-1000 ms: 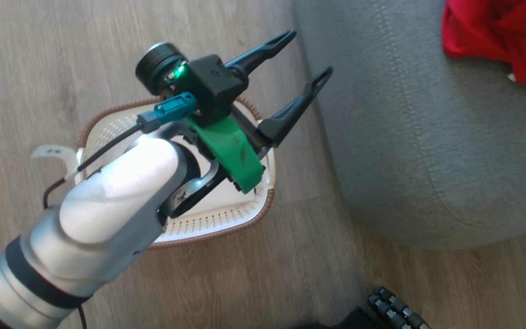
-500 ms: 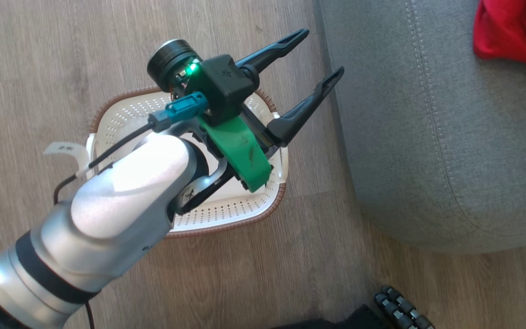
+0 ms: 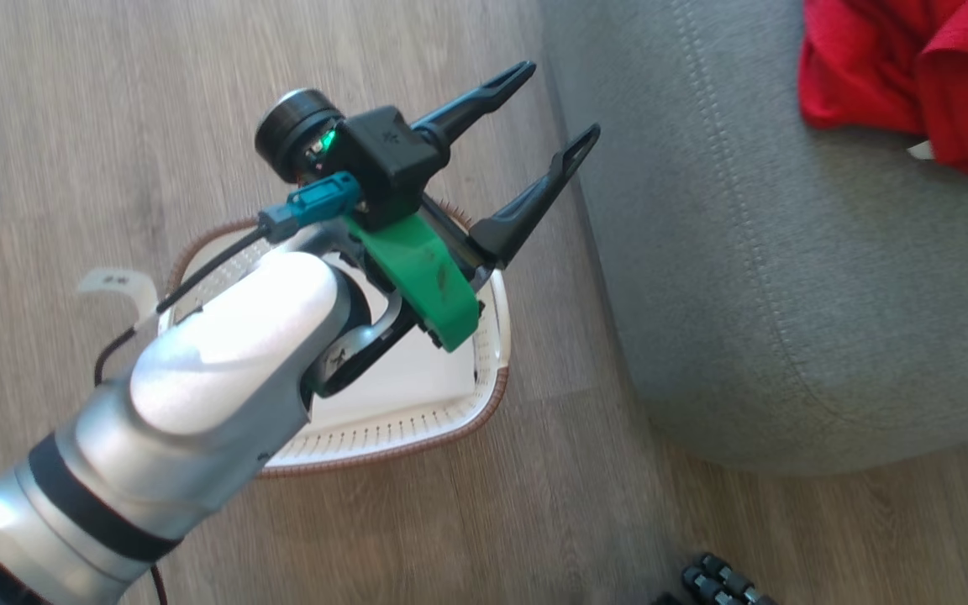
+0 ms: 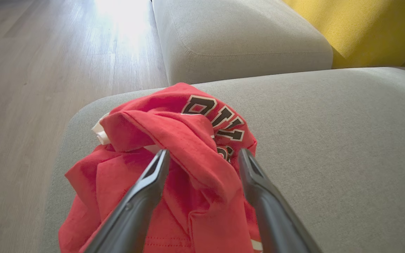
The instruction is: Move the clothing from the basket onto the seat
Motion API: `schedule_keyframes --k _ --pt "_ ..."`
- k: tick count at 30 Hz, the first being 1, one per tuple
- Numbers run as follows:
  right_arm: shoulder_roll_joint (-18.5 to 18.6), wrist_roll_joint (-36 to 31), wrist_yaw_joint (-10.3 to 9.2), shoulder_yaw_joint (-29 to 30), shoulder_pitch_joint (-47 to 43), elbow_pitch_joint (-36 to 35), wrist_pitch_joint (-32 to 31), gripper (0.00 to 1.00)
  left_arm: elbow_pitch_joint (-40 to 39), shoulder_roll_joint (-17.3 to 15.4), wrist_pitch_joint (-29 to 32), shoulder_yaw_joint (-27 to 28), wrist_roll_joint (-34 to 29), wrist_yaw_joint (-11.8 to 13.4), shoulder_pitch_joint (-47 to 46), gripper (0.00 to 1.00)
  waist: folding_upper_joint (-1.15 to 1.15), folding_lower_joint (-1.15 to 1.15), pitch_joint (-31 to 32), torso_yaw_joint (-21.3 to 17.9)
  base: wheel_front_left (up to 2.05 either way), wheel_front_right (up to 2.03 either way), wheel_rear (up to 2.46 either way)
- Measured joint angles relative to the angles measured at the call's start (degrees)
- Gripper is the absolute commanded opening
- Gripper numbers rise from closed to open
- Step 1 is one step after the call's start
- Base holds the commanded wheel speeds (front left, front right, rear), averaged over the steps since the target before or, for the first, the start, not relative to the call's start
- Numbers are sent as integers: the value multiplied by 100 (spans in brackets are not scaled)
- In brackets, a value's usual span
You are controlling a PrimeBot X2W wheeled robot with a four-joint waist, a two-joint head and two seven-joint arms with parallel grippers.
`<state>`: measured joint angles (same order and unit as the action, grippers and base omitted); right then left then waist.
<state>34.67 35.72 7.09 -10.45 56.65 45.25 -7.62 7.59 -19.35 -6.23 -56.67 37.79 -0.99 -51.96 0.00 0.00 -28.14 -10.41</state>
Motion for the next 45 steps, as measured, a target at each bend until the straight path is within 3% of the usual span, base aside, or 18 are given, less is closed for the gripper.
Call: schedule_keyframes --k 20,33,37,45 --pt "380 524 -1 -854 -768 -1633 264 100 21 -88 -261 -16 343 268 960 100 0 0 1513 -114 0 0 0" --pt "323 632 -1 -597 -2100 -2597 953 100 3 -414 -474 189 646 603 1665 100 0 0 2237 278 0 0 0" --pt "66 576 -1 -274 -2448 -2713 1095 100 -18 -444 -547 249 737 724 1833 100 0 0 2401 383 0 0 0" --pt "-940 -174 -1 183 -3660 -3397 1132 100 -98 -768 -702 605 904 1094 2544 100 0 1 2746 609 0 0 0"
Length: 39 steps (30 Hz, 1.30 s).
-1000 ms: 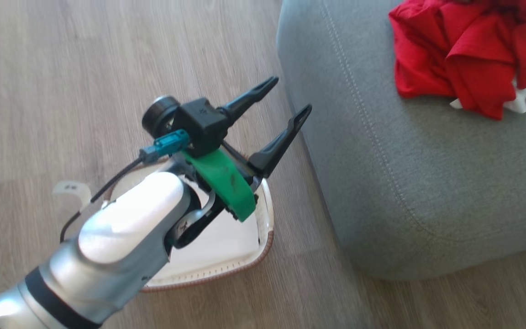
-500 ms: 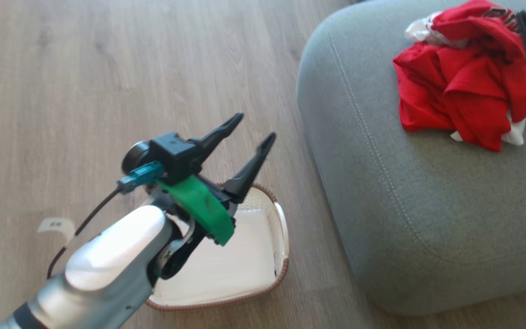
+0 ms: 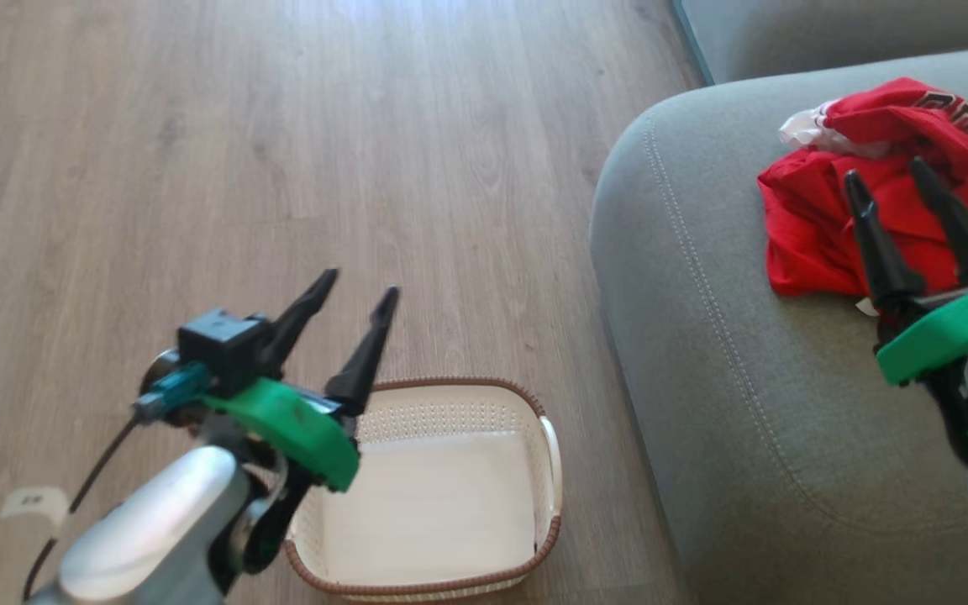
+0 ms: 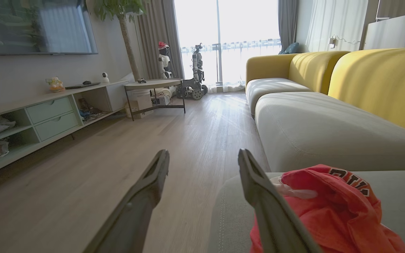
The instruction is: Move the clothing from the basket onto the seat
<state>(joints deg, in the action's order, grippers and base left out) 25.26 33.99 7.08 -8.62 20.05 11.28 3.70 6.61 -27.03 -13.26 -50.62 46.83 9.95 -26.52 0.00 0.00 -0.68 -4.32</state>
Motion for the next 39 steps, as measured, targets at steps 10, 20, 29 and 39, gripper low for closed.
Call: schedule_keyframes --k 10,20,29,39 --pt "-872 -739 0 655 -1161 -925 -5 100 -261 -405 -97 776 88 478 722 100 0 0 167 229 0 0 0" --pt "-1338 -999 0 722 -1713 -1148 258 100 -449 -523 -102 1590 -179 724 1544 100 0 0 150 292 0 0 0" --pt "-1601 -1059 0 764 -2043 -1163 600 100 -844 -164 -103 2730 -722 662 2540 100 0 0 173 256 0 0 0" --pt "-1805 -1352 0 736 -2301 -1047 827 100 -860 432 -103 3396 -1480 328 3171 100 0 0 162 247 0 0 0"
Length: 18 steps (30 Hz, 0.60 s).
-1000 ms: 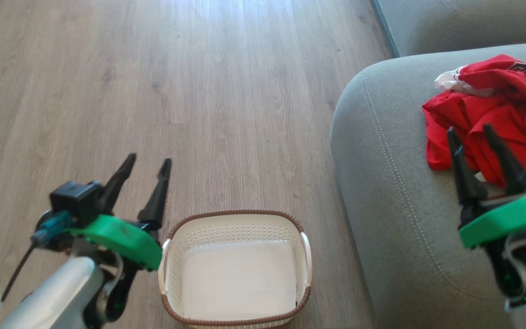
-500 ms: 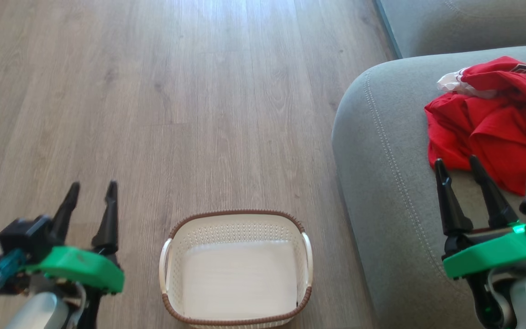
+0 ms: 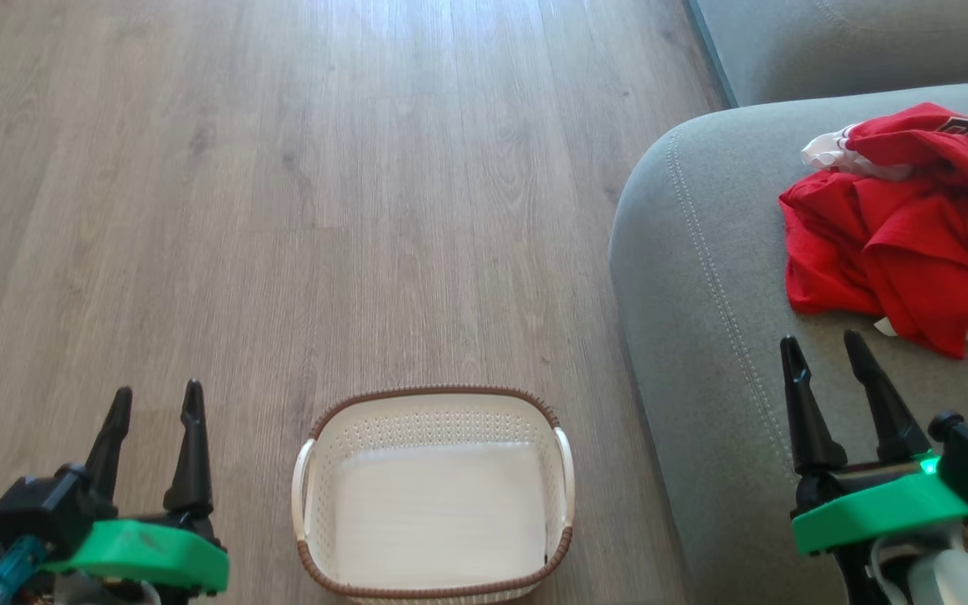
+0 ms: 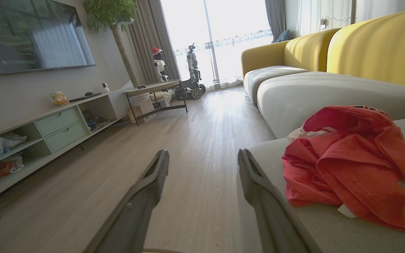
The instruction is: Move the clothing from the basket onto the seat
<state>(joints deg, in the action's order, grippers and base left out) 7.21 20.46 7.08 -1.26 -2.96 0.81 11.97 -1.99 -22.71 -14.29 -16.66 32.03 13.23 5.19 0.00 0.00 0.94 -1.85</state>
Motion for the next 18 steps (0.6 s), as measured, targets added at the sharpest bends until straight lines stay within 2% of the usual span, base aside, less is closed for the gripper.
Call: schedule_keyframes --k 12,18 --pt "-5 -26 0 -85 -4 234 15 100 220 400 0 428 -469 -469 118 100 0 0 10 10 0 0 0" --pt "-5 -33 0 -101 -2 250 14 100 263 521 0 466 -564 -575 118 100 0 0 12 10 0 0 0"
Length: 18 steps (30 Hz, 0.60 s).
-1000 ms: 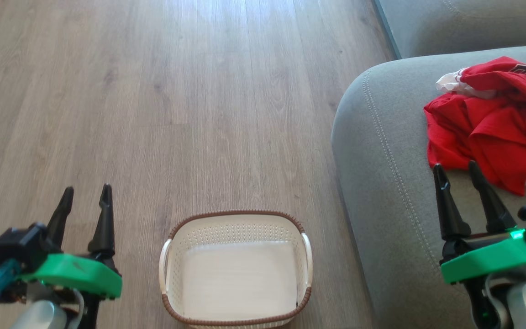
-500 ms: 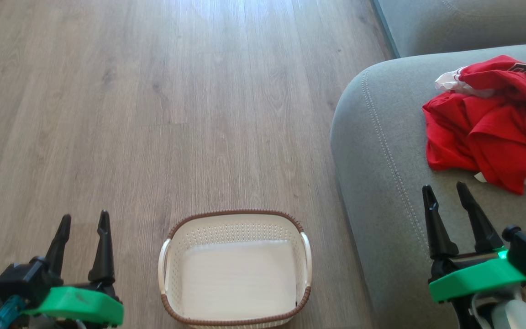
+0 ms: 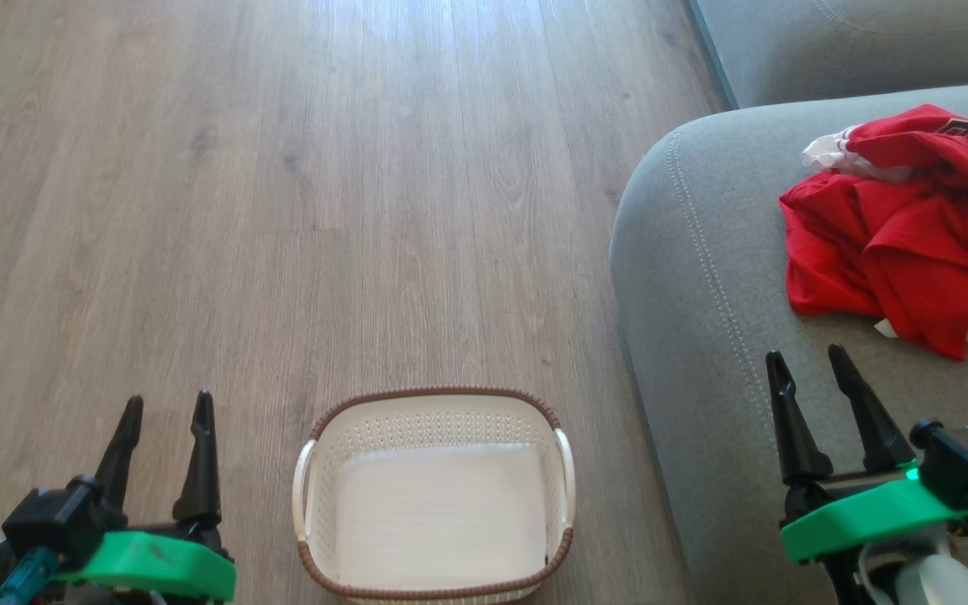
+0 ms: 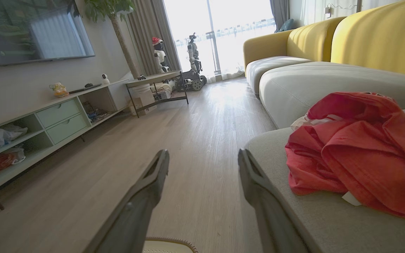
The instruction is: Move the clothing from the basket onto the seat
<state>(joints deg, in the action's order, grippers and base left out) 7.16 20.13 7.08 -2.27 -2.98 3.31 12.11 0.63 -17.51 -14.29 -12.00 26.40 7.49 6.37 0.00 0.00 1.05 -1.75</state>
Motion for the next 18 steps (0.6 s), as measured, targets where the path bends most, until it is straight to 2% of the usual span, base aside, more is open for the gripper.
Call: schedule_keyframes --k 9,18 --pt "0 0 0 -31 0 11 -2 100 122 110 0 108 -114 -138 0 100 0 0 11 -16 0 0 0" --pt "0 0 0 -52 0 10 -9 100 162 146 0 145 -203 -148 0 100 0 0 -1 -41 0 0 0"
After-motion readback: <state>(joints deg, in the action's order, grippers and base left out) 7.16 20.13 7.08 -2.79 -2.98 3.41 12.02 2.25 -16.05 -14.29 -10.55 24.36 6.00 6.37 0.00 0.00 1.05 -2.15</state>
